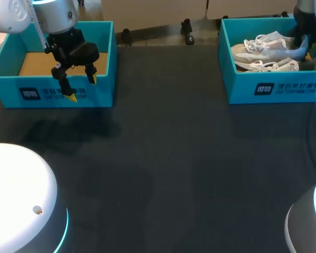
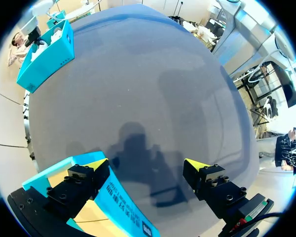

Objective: Take the shoe out of the shoebox, open the shoe tongue, remove and reinsert the insole, then place the shoe into the shoebox

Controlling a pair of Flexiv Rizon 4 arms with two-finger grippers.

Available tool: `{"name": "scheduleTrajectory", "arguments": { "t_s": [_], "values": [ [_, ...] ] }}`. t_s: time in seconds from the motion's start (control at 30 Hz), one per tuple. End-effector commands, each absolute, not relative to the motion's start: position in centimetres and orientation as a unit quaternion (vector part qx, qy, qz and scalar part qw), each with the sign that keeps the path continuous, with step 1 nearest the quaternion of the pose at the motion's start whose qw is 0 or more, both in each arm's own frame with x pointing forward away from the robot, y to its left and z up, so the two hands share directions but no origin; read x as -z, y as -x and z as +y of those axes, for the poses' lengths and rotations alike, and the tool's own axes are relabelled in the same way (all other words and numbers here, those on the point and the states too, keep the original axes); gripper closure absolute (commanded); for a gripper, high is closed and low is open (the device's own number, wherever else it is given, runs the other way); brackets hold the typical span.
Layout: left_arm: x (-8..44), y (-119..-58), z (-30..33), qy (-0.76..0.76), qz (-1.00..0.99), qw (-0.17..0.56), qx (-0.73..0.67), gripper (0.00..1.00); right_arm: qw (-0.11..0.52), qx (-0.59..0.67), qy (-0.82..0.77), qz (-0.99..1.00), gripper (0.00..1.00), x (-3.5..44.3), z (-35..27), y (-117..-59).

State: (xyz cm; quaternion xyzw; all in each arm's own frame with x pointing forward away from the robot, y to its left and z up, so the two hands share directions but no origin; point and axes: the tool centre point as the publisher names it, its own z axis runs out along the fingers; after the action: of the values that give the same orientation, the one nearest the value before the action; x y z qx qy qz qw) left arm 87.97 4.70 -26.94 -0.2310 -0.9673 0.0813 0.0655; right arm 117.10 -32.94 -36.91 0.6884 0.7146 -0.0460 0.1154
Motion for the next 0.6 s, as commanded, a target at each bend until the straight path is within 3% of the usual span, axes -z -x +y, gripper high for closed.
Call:
{"name": "scheduleTrajectory", "arguments": {
  "t_s": [0.03,0.1,0.27,0.33,0.6],
  "values": [
    [26.9,-88.0,4.7,0.231,-0.967,0.066,-0.08,0.0,0.118,0.047,-0.689,0.714,0.5,36.2,-32.7,-116.9],
    [26.9,-88.0,4.7,0.231,-0.967,0.066,-0.08,0.0,0.119,0.047,-0.689,0.713,0.34,35.9,-32.8,-116.8],
    [26.9,-88.0,4.7,0.231,-0.967,0.066,-0.08,0.0,0.121,0.043,-0.69,0.713,0.15,35.0,-32.7,-116.8],
    [26.9,-88.0,4.7,0.231,-0.967,0.066,-0.08,0.0,0.121,0.043,-0.689,0.713,0.0,34.5,-32.5,-116.8],
    [26.9,-88.0,4.7,0.231,-0.967,0.066,-0.08,0.0,0.107,0.03,-0.692,0.713,0.0,32.2,-32.0,-116.6]
  ]
}}
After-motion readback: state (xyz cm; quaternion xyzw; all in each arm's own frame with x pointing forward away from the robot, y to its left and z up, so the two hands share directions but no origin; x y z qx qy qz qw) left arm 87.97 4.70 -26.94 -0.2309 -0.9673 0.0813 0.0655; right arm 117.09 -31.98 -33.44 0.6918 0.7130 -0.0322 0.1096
